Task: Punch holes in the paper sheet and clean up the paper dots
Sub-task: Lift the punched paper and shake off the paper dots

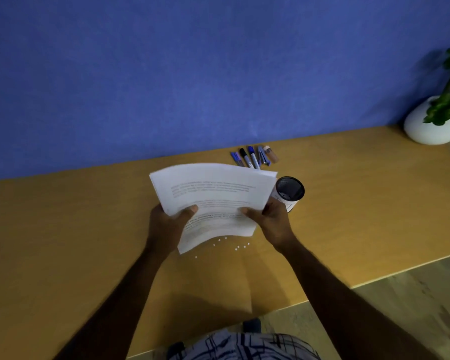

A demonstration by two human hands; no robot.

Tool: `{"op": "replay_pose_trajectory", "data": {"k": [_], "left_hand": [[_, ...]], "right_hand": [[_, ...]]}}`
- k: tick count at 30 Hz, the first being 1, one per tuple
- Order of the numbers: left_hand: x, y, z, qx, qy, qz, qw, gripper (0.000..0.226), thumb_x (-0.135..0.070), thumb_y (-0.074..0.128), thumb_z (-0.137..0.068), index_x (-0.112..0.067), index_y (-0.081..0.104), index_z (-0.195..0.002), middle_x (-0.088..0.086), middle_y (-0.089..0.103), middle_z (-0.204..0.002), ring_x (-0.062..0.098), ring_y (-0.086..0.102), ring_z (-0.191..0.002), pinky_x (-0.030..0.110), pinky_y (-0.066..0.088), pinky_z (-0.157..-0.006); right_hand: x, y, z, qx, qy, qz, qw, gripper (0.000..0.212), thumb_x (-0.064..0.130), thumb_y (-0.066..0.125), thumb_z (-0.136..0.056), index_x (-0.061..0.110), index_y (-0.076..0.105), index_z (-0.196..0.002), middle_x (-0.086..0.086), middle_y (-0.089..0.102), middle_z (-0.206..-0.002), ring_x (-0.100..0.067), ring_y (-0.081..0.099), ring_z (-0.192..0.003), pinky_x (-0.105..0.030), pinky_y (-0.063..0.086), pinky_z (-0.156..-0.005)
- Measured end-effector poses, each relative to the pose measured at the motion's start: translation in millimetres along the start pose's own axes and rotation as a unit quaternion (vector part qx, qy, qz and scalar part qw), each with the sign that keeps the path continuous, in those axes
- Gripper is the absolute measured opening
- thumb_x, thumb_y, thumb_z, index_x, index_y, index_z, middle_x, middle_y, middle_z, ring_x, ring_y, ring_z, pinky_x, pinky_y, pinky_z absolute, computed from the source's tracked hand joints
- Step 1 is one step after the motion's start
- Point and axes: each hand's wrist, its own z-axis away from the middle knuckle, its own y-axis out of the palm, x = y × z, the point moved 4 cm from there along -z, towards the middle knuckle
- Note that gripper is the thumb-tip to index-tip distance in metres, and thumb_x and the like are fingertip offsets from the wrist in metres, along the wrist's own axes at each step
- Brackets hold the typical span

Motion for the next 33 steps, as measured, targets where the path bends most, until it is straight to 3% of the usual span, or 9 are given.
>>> {"op": "replay_pose_trajectory", "data": {"k": [4,8,11,16,21,26,28,30,33], "left_hand": [[0,-13,-8,-0.002,0.007,0.007,1.0,0.024,-0.008,0.075,-0.08,-0.014,0.071,-0.102,0.0,0.075,-0.099,0.015,0.072,-0.089,0.036,0.06,-0.072],[-5,-26,-7,0.011,0.037,0.025,0.999,0.03,-0.004,0.073,-0.08,-0.013,0.067,-0.108,0.0,0.072,-0.104,0.013,0.069,-0.096,0.025,0.057,-0.074],[-17,-57,-12,-0.012,0.063,0.017,0.998,0.036,-0.006,0.075,-0.078,-0.017,0.065,-0.11,-0.005,0.071,-0.102,0.005,0.068,-0.091,0.02,0.057,-0.069],[-41,-92,-21,0.006,0.127,-0.191,0.973,0.036,-0.013,0.082,-0.07,-0.026,0.064,-0.098,-0.024,0.07,-0.079,-0.012,0.061,-0.075,0.006,0.048,-0.068],[-41,-66,-20,0.103,0.121,-0.217,0.963,0.026,-0.019,0.079,-0.078,-0.041,0.066,-0.083,-0.038,0.065,-0.078,-0.008,0.065,-0.075,0.007,0.048,-0.061],[-25,-52,-10,0.066,0.103,-0.133,0.984,0.031,-0.016,0.072,-0.084,-0.046,0.07,-0.077,-0.029,0.07,-0.078,-0.005,0.066,-0.072,0.015,0.05,-0.063],[-16,-55,-10,0.055,0.079,-0.105,0.99,0.027,-0.014,0.07,-0.085,-0.04,0.071,-0.083,-0.015,0.074,-0.082,0.004,0.069,-0.076,0.025,0.056,-0.068],[-11,-57,-10,0.047,0.068,-0.104,0.991,0.019,-0.014,0.07,-0.085,-0.032,0.068,-0.09,-0.012,0.073,-0.085,0.007,0.07,-0.08,0.03,0.058,-0.071],[-11,-55,-11,0.035,0.079,-0.099,0.991,0.02,-0.012,0.068,-0.085,-0.028,0.065,-0.097,-0.022,0.071,-0.083,-0.003,0.068,-0.082,0.015,0.055,-0.067]], "right_hand": [[-6,6,-6,0.014,-0.005,0.071,0.997,0.008,0.01,0.067,-0.089,0.014,0.069,-0.096,-0.001,0.073,-0.101,-0.02,0.069,-0.092,-0.04,0.056,-0.079],[32,12,-12,0.015,-0.11,0.197,0.974,0.007,0.012,0.06,-0.095,0.017,0.065,-0.096,0.013,0.065,-0.087,0.002,0.061,-0.077,-0.014,0.043,-0.066],[73,18,-18,0.065,-0.218,0.29,0.93,0.011,0.011,0.056,-0.097,0.008,0.065,-0.104,0.01,0.065,-0.091,-0.003,0.061,-0.082,-0.019,0.045,-0.068],[98,40,-23,0.153,-0.3,0.472,0.815,0.022,0.017,0.051,-0.093,0.017,0.065,-0.11,-0.001,0.069,-0.103,-0.018,0.064,-0.091,-0.037,0.054,-0.069],[96,54,-22,0.175,-0.319,0.492,0.791,0.031,0.028,0.043,-0.093,0.017,0.069,-0.106,-0.002,0.07,-0.099,-0.019,0.066,-0.087,-0.035,0.055,-0.067],[84,-3,-37,0.047,-0.26,0.478,0.838,0.028,0.042,0.066,-0.084,0.021,0.068,-0.102,0.005,0.072,-0.1,-0.011,0.064,-0.085,-0.042,0.054,-0.079],[73,-35,-33,-0.037,-0.158,0.354,0.921,0.05,0.047,0.079,-0.074,0.02,0.061,-0.113,0.003,0.068,-0.113,-0.011,0.065,-0.092,-0.036,0.057,-0.076],[54,-46,-27,-0.047,-0.045,0.145,0.987,0.064,0.033,0.086,-0.066,0.014,0.055,-0.119,-0.004,0.065,-0.123,-0.018,0.068,-0.098,-0.036,0.06,-0.075],[23,-42,-21,0.002,0.013,0.026,1.0,0.047,0.006,0.079,-0.074,0.004,0.06,-0.116,-0.007,0.071,-0.113,-0.023,0.068,-0.103,-0.049,0.056,-0.089]]}}
